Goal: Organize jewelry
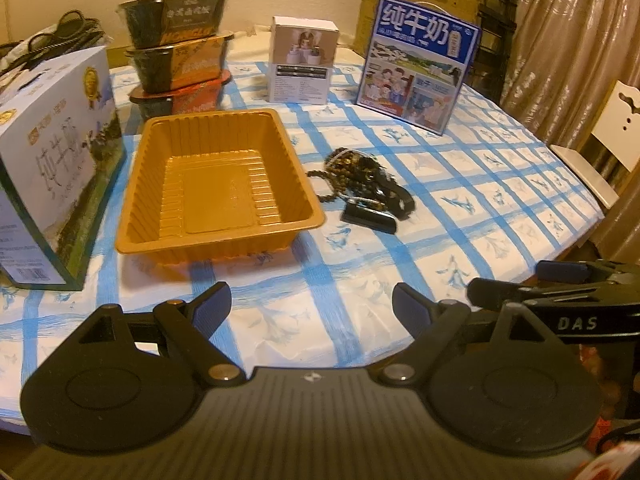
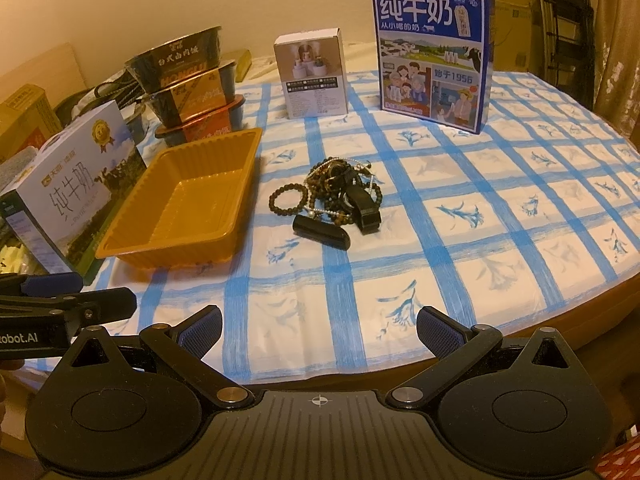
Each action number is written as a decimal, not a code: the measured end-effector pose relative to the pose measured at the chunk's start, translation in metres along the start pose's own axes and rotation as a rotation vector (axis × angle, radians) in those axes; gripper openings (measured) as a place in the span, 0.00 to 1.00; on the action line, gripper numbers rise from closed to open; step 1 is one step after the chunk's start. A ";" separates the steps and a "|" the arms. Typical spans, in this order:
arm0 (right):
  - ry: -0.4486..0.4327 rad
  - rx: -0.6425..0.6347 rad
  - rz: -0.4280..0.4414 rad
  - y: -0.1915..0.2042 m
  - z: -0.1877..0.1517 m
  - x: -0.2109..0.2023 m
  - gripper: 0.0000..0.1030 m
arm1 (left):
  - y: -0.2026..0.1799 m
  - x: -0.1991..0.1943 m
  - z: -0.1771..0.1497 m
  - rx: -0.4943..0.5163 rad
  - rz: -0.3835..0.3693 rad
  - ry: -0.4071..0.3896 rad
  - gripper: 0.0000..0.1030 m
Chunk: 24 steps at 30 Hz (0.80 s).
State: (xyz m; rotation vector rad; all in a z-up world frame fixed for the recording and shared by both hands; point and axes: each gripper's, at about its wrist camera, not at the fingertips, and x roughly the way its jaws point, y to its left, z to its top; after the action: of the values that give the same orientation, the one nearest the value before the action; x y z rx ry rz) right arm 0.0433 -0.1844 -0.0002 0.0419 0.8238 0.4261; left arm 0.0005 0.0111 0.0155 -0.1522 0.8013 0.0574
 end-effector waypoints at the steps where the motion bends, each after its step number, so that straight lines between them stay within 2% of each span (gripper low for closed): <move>1: -0.012 0.003 -0.004 -0.001 -0.001 0.000 1.00 | 0.001 0.001 -0.001 -0.004 0.002 -0.003 0.84; 8: -0.055 0.070 0.004 -0.010 -0.003 0.005 1.00 | 0.029 0.011 -0.009 -0.069 0.053 -0.040 0.84; 13: -0.031 0.067 0.018 -0.007 -0.002 0.023 1.00 | 0.060 0.024 -0.013 -0.139 0.091 -0.077 0.82; 24: -0.061 0.031 0.027 -0.006 0.003 0.080 1.00 | 0.103 0.060 -0.022 -0.285 0.188 -0.178 0.69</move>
State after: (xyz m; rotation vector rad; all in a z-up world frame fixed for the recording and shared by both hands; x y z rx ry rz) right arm 0.0953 -0.1585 -0.0558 0.0943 0.7708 0.4359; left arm 0.0155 0.1089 -0.0539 -0.3362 0.6243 0.3594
